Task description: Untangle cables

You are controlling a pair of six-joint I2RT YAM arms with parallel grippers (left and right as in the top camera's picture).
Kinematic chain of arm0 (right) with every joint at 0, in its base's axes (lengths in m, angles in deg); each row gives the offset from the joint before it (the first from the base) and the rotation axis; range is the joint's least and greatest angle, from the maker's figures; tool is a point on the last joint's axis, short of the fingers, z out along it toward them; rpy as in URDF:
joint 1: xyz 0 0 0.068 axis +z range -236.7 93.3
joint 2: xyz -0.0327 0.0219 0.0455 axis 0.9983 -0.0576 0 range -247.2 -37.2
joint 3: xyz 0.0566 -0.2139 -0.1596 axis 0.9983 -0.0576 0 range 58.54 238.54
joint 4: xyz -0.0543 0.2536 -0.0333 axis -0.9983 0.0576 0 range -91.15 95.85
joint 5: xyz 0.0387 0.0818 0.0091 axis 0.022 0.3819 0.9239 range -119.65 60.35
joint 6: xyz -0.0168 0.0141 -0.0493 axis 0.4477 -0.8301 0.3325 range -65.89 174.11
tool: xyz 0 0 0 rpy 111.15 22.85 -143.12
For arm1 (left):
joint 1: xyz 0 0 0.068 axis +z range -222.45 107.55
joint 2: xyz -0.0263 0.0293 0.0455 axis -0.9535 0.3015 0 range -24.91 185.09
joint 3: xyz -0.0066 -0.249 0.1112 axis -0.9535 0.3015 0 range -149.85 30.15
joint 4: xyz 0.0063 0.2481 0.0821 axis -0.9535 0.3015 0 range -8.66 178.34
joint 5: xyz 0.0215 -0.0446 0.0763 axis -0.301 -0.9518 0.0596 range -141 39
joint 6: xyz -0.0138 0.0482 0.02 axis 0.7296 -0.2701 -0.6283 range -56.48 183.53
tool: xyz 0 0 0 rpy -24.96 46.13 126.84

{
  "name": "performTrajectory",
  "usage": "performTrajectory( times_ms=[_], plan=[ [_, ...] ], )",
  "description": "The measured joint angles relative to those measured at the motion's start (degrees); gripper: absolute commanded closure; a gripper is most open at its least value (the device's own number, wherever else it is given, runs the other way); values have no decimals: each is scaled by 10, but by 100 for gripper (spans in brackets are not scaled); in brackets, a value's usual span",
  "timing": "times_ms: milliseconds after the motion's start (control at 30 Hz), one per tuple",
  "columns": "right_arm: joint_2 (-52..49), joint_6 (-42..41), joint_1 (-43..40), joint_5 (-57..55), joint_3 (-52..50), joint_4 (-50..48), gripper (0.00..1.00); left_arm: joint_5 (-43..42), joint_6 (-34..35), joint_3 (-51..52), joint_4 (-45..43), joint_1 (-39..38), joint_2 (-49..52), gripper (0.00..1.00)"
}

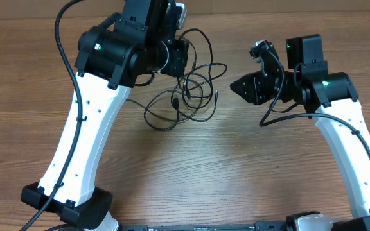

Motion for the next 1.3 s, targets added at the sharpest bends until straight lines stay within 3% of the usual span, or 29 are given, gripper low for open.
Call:
performTrajectory(
  times_ms=[133, 200, 567, 800, 967, 1300],
  plan=[
    [0, 8, 0, -10, 0, -24, 34, -45, -26, 0, 1, 0, 0, 96],
    [0, 13, 0, -14, 0, -35, 30, -66, -42, 0, 3, 0, 0, 96],
    [0, 10, 0, -17, 0, -25, 32, -110, -113, 0, 3, -6, -30, 96],
    [0, 101, 0, 2, 0, 65, 41, -95, -133, -2, -3, -8, -61, 96],
    [0, 135, 0, 53, 0, 77, 47, -87, -134, -2, -9, -8, -63, 96],
    [0, 150, 0, 111, 0, 31, 39, -85, -134, -2, -9, -8, -63, 96]
  ],
)
